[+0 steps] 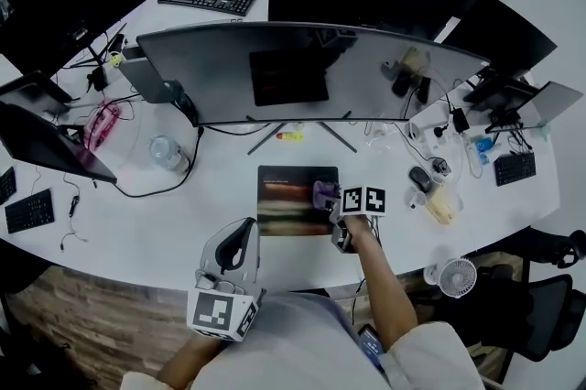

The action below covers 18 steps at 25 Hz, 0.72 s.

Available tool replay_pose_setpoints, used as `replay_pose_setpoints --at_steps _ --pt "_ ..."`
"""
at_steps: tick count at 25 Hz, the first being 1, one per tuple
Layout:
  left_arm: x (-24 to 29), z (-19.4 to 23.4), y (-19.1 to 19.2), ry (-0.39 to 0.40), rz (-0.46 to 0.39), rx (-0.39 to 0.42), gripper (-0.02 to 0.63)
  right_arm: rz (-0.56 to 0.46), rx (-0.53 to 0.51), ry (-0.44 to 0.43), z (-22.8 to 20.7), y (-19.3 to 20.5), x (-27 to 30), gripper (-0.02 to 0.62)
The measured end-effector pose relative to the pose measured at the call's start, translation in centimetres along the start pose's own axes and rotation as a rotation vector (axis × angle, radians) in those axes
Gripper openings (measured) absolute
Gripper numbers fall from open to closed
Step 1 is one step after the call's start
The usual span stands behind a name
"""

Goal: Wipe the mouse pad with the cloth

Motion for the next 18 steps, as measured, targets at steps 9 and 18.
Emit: replay_pose_setpoints --at_steps 9,18 --pt "-1.2 1.1 -0.3 -0.022 -0.017 -0.005 0.0 0.026 -0.018 -0.057 4.2 1.1 1.7 0.199" --pt "-2.8 1.9 -0.7 -0.056 -0.028 -0.006 0.0 0.052 -0.032 -0.121 8.5 2.2 4.0 0.198"
Point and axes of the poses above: the fingertips, and each gripper's own axes: x forward along the fingers, z to its left, y out of its underside, the point moved 9 cm from there along -x, backward along the fingers, and after that the axes turned 6 degrees about y, right-handed, at the moved point
